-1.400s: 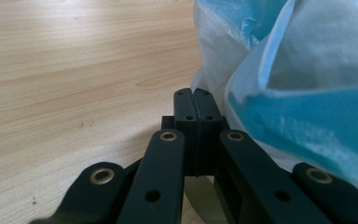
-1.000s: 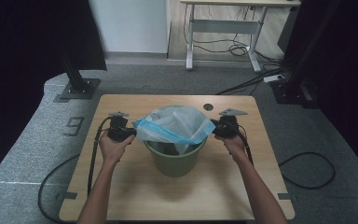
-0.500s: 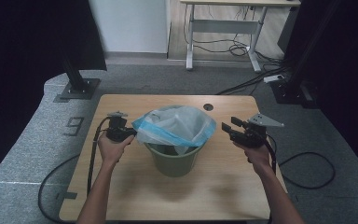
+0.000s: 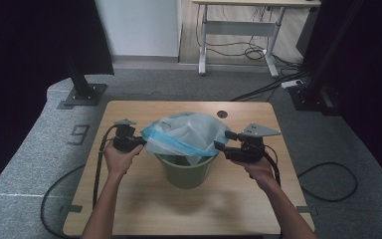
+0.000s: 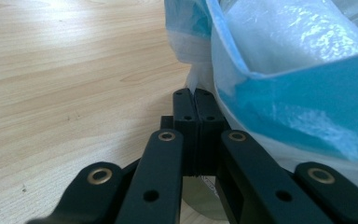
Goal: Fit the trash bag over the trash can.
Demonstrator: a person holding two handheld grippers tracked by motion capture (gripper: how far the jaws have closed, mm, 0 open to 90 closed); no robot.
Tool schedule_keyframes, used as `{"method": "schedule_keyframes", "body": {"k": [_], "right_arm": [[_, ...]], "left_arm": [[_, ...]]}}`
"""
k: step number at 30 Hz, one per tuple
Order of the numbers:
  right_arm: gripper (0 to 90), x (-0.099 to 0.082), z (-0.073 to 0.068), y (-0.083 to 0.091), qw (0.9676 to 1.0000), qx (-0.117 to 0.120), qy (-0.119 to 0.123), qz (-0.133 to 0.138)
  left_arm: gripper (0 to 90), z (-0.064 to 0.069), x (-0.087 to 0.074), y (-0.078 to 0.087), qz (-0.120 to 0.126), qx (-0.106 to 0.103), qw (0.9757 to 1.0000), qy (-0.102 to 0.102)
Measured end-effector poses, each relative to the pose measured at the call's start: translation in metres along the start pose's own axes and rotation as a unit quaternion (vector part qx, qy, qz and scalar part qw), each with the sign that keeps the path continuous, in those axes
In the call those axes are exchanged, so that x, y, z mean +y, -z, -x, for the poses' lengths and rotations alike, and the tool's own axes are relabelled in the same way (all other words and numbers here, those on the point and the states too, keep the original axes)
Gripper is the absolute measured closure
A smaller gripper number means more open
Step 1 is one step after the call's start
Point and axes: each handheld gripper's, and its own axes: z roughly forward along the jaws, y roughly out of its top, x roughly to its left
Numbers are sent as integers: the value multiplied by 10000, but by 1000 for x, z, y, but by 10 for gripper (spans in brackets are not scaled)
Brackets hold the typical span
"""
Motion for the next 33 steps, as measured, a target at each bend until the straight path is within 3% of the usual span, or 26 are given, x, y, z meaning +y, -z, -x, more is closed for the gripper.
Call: {"method": "schedule_keyframes", "body": {"k": [3,6,11,18,27,33], "right_arm": [[380,-1,-6,-3,9999,-6,121,-53],[422,-2,-10,-5,9994,-164,272,-136],[614,-4,-14,-2,9985,-409,315,-188],[876,-4,-12,4,9990,-383,198,-69],[887,-12,-19,21,9995,-206,131,212],[887,-36,-29,38,9992,288,78,249]], "left_arm": [[888,0,0,-1,-6,-8,10000,2],[887,1,0,-1,4,-6,10000,3],[887,1,0,0,16,-3,10000,8],[887,0,0,1,29,19,10000,5],[893,2,-1,4,59,38,10000,-26],[896,3,-3,7,19,63,10000,-68]]}}
